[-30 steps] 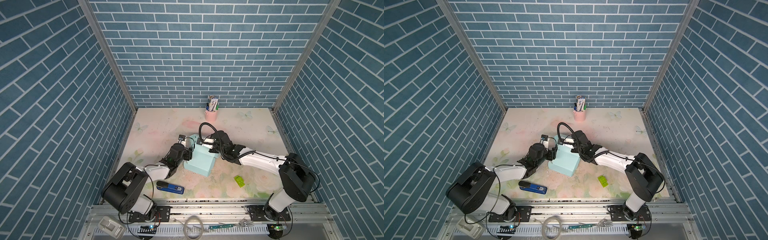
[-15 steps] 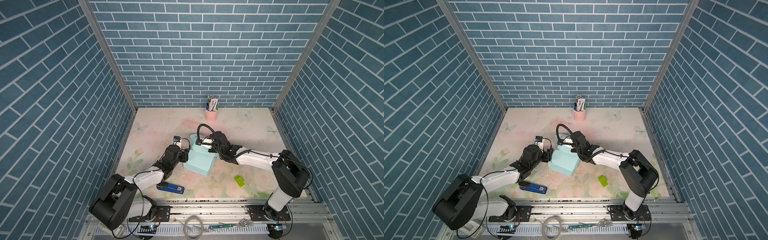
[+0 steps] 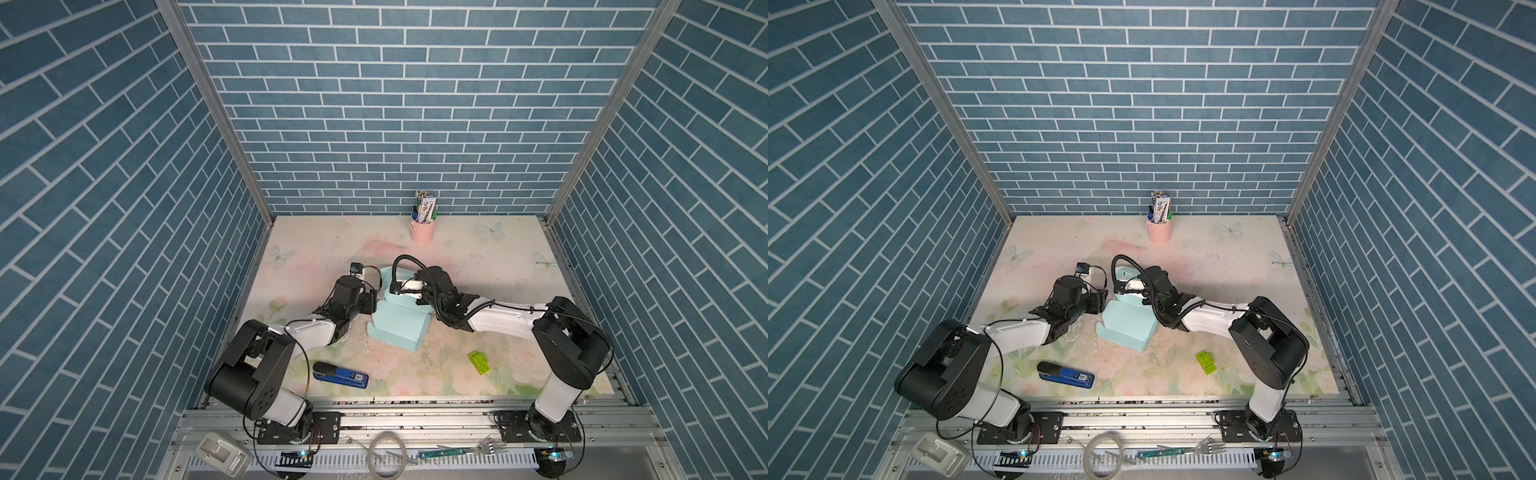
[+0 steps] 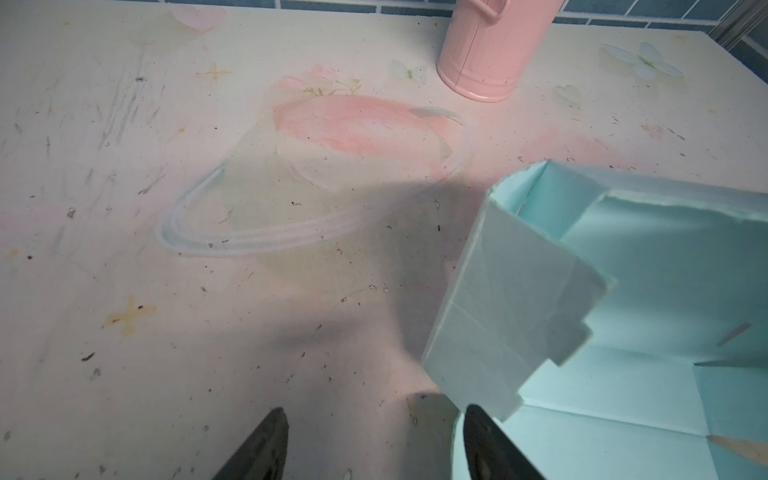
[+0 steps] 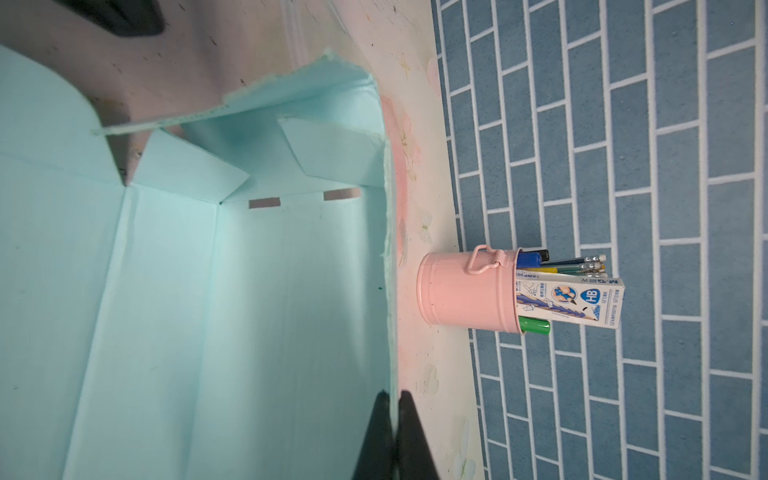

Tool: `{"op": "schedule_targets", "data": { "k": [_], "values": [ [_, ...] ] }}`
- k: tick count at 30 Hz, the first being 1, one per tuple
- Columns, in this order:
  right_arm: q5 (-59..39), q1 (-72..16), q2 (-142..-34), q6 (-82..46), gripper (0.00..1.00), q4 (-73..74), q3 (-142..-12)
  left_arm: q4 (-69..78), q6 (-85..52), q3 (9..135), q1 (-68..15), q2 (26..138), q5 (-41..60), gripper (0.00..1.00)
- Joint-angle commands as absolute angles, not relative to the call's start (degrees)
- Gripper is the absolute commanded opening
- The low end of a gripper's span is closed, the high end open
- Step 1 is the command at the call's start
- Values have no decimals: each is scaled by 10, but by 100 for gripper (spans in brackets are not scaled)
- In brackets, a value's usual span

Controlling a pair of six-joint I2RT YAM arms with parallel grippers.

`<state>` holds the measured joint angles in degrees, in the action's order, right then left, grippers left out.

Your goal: Fold the paper box

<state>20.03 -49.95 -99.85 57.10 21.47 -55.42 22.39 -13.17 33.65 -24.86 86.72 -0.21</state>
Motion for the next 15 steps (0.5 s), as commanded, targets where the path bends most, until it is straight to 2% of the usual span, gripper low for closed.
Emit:
{"op": "schedule_targets", "data": {
  "k": [1, 15],
  "values": [
    [215, -505, -1011, 609, 0, 260, -541, 246, -100, 352, -242, 881, 47, 69],
    [210, -507, -1005, 603, 0, 276, -537, 322, -74, 360, -241, 920, 195, 66]
  ]
}}
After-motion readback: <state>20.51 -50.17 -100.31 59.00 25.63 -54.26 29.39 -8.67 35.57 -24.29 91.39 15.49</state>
